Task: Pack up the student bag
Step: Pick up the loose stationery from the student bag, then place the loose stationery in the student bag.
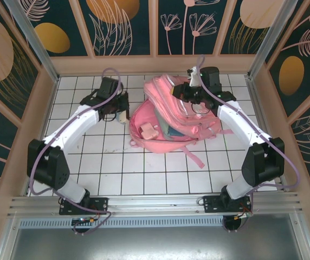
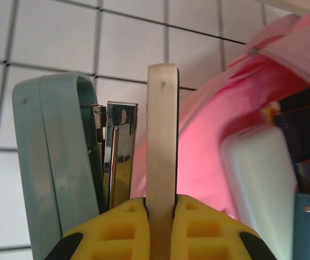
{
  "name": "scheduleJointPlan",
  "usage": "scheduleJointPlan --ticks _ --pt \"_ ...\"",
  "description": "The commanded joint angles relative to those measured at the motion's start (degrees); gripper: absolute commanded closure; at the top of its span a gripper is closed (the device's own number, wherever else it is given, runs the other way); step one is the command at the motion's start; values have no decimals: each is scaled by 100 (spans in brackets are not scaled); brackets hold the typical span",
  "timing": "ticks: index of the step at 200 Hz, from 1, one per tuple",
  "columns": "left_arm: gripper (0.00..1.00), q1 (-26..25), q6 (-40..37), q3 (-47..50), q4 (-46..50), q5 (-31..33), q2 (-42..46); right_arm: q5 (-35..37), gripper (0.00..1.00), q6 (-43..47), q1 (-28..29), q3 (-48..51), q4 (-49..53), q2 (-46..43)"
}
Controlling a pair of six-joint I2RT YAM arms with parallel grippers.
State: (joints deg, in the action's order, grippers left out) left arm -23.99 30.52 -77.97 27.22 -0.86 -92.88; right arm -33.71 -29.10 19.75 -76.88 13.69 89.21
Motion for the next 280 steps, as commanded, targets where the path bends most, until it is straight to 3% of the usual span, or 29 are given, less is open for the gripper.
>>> scheduleJointPlan --ticks 1,46,136,244,254,271,280 --pt "100 -263 -836 -581 69 -121 -491 -308 100 -87 -92 -169 -420 -447" --pt "100 -636 -1510 -1196 33 -470 -1376 -445 100 -135 -231 -213 -365 -443" --pt "100 -713 -2580 -2035 733 -1071 -2407 -478 100 -96 -250 -169 -329 -411" --pt "100 -721 -2844 -2057 916 -475 -3114 -540 100 -78 -256 -153 -347 -383" --pt "92 -721 -2796 -2077 880 -493 -3092 -555 100 -89 -259 -160 -356 -366" --pt "88 -721 -2696 -2049 786 -386 -3003 -575 100 -96 -252 -155 -375 -340" --pt "72 -721 -2616 -2022 735 -287 -2929 -575 100 -96 -248 -162 -376 -319"
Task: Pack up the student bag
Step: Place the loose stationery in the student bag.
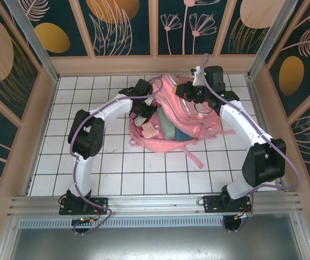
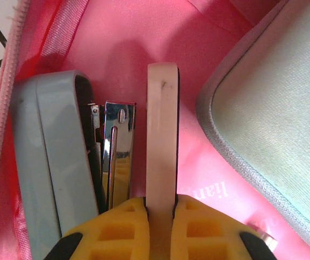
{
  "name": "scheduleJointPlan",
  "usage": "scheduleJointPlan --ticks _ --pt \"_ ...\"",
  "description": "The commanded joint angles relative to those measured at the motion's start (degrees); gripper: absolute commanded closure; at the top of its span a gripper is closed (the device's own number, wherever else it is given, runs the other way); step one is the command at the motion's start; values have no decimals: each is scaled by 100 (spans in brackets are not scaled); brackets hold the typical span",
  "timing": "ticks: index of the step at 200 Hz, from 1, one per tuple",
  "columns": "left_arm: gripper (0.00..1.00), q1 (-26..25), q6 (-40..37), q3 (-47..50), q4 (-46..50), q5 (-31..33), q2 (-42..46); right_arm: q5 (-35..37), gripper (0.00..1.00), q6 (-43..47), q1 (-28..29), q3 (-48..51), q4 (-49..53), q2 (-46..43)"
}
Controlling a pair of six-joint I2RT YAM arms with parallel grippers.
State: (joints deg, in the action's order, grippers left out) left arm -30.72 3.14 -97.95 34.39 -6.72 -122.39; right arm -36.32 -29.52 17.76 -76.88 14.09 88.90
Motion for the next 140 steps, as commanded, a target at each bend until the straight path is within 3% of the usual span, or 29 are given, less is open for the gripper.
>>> scheduleJointPlan --ticks 1,21,37,49,88,113,140 --pt "71 -48 128 -23 16 305 31 -315 100 -54 -56 -157 -407 -287" --pt "67 -39 284 66 -51 329 321 -281 100 -15 -48 -130 -376 -270" --pt "47 -39 472 164 -109 462 627 -249 100 10 -50 -95 -366 -246" --pt "43 -39 628 266 -121 528 868 -240 100 36 -47 -58 -362 -217" --pt "36 -38 1279 939 -238 560 1745 -154 100 88 -1 81 -410 -138" --pt "30 -11 1885 1538 -232 1193 2378 -7 100 272 134 136 -220 -8" --pt "25 192 2402 2023 -420 1283 3107 25 90 356 301 313 -178 94"
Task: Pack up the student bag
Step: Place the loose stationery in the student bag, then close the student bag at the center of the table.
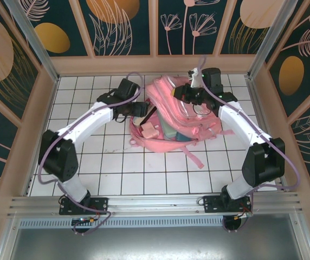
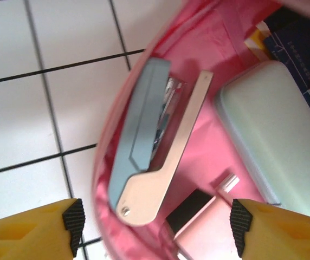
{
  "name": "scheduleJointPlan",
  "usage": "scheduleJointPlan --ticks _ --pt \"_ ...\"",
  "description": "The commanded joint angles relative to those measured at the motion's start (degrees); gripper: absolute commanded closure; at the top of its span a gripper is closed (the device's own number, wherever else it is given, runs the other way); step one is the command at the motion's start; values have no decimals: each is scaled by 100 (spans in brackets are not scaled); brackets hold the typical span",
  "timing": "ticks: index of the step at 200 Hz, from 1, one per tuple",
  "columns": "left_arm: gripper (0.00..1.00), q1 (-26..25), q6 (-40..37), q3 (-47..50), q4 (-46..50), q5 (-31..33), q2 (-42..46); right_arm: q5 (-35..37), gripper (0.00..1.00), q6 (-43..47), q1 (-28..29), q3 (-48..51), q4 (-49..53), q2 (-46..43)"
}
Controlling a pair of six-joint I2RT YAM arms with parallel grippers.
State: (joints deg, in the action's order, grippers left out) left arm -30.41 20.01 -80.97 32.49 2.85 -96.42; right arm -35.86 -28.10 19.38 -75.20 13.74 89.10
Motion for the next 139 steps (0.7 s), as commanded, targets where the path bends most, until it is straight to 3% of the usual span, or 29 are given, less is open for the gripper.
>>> scheduleJointPlan --ticks 1,22,37,65,139 --pt "25 173 728 335 -241 315 523 -20 89 216 147 154 -143 78" --pt "25 526 1043 292 -358 35 621 31 72 243 190 272 -143 86" --pt "25 769 1175 133 -518 -305 504 86 66 228 208 392 -160 15" --pt "22 862 1029 -816 -607 -883 -339 262 43 209 234 612 -129 -167" --pt "25 862 76 -4074 179 -2222 -3538 1598 49 -725 291 1959 -71 -1171"
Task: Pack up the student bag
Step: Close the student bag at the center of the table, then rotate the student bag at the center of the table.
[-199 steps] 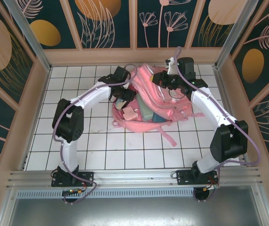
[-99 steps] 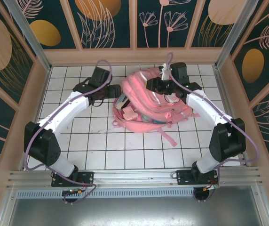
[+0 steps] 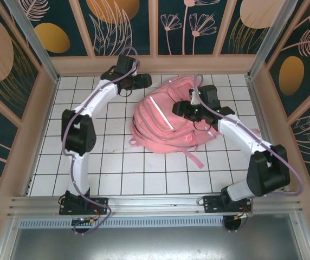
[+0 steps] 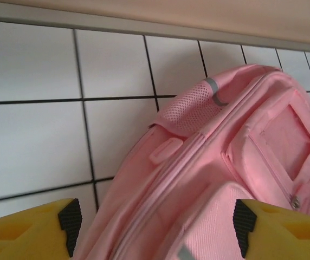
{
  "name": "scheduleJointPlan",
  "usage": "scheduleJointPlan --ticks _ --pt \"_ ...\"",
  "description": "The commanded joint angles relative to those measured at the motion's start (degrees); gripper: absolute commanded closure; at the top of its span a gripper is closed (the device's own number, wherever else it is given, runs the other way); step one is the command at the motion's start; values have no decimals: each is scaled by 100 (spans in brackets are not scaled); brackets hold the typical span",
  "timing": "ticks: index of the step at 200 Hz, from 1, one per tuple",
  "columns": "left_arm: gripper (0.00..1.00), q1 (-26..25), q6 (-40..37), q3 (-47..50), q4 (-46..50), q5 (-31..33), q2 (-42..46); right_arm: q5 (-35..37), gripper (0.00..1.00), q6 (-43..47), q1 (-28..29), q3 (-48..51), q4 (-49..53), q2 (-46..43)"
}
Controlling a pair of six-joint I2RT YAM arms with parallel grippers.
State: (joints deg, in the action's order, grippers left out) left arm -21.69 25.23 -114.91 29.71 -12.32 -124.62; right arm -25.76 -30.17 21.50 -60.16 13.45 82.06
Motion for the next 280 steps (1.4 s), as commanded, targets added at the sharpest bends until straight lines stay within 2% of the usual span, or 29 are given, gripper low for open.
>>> scheduleJointPlan --ticks 1,38,62,76,94,106,116,170,211,243,280 --pt "25 -10 -457 -711 461 -721 -751 602 49 -530 85 485 -43 -482" --pt "22 -10 -816 -1306 549 -984 -1541 976 49 -935 294 1151 -61 -718" --pt "23 -26 -923 -1313 565 -1602 -1831 1139 50 -1073 390 1494 -240 -693" --pt "28 -43 -909 -1087 492 -1979 -1830 1252 51 -1069 397 1598 -310 -610" --pt "47 -96 -835 -377 150 -2174 -1538 1386 53 -1022 387 1650 -403 -440" --pt "79 -107 -719 277 -260 -2222 -1196 1426 53 -936 367 1624 -495 -288" --pt "100 -107 -579 869 -625 -2109 -845 1494 54 -842 344 1577 -558 -134" --pt "100 -81 -34 4053 -1983 -1152 1416 1652 57 -324 90 859 -756 815" --pt "100 -156 1144 6533 -3072 -769 3271 1471 58 152 -59 -274 -701 1908" --pt "100 -808 2209 7571 -3764 -276 4168 1390 59 399 -104 -1352 -563 2838" --pt "100 -1827 3255 7581 -4641 452 4070 1234 59 529 -206 -2646 -221 3706"
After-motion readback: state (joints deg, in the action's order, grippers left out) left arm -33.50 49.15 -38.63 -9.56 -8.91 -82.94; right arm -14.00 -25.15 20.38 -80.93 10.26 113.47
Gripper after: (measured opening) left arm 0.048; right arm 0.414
